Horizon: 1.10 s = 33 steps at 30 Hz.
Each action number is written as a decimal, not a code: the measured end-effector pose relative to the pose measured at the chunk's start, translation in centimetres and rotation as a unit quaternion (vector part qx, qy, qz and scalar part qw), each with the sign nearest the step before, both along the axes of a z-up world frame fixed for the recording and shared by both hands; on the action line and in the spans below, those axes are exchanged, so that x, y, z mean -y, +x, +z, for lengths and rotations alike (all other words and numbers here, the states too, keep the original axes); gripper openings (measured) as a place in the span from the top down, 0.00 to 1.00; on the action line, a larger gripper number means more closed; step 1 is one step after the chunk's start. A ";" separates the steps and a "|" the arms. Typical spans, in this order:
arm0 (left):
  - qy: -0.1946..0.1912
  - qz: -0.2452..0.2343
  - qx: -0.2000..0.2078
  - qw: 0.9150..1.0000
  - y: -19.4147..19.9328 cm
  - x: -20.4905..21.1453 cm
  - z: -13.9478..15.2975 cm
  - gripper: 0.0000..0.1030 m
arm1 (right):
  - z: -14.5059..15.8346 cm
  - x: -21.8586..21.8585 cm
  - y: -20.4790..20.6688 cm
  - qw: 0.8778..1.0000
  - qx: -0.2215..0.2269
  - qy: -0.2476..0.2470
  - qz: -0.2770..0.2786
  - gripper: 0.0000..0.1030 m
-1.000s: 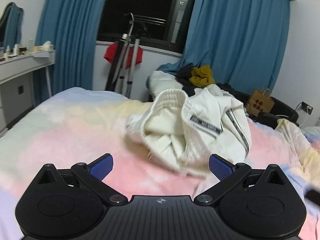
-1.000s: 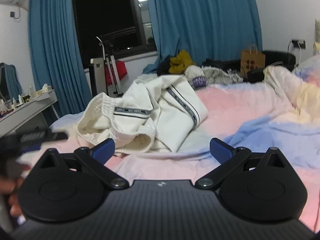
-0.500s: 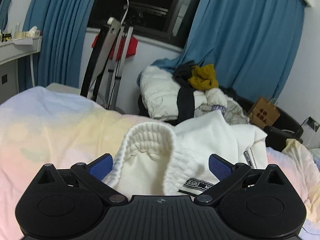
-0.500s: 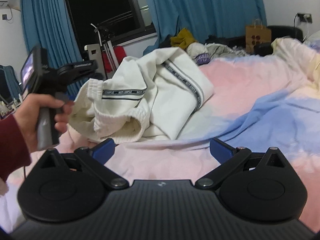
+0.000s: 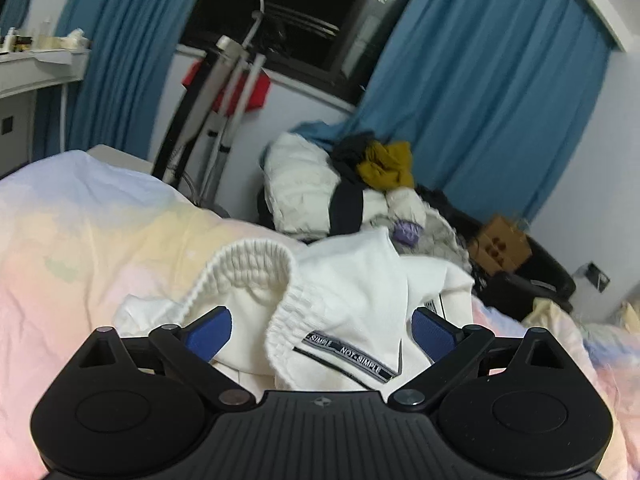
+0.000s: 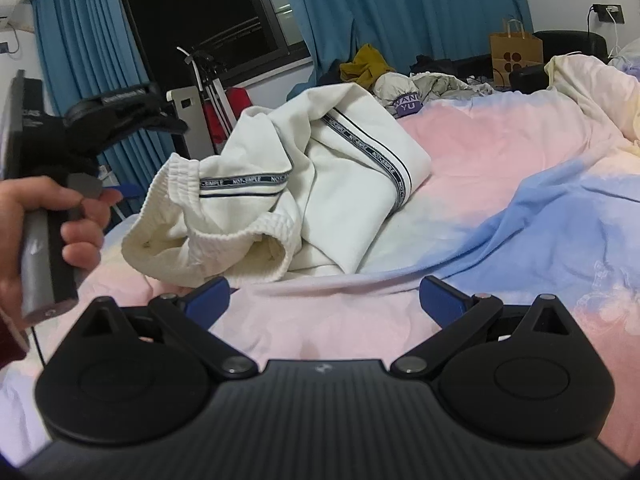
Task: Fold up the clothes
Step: 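Reach the left gripper to the ribbed cuff of the white sweatpants and close, then lift the cuff with the left gripper while the right gripper grasps the pants' taped edge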
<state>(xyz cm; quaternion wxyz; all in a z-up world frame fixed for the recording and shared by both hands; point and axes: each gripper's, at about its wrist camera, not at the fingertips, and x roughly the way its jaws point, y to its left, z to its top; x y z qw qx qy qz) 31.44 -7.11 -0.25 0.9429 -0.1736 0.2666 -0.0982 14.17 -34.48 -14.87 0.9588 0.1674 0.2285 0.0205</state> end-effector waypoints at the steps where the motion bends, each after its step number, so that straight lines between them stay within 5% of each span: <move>1: 0.003 0.000 -0.006 1.000 0.3 0.2 -0.4 0.07 | 0.1 0.0 -0.1 1.000 0.002 0.000 0.000 0.00; 7: -0.125 -0.012 -0.088 0.988 4.3 -1.3 -4.1 0.31 | 0.0 -0.1 -0.1 1.000 0.002 -0.007 0.005 0.00; 10: -0.134 0.006 -0.084 0.987 5.6 -1.7 -4.5 0.59 | -0.2 -0.2 0.0 1.000 0.009 -0.007 0.009 0.00; 15: -0.123 -0.012 -0.043 0.991 3.9 -2.1 -2.3 0.82 | -0.4 -0.7 0.1 0.999 0.022 -0.024 0.011 0.00; 25: -0.095 -0.062 0.092 0.989 -8.7 -4.4 7.2 0.89 | 0.1 -2.9 -0.4 0.995 0.073 -0.066 0.029 0.02; 33: -0.137 -0.040 0.115 0.983 -19.3 -11.2 8.5 0.89 | 1.6 -4.4 -2.9 0.989 0.111 -0.085 0.050 0.02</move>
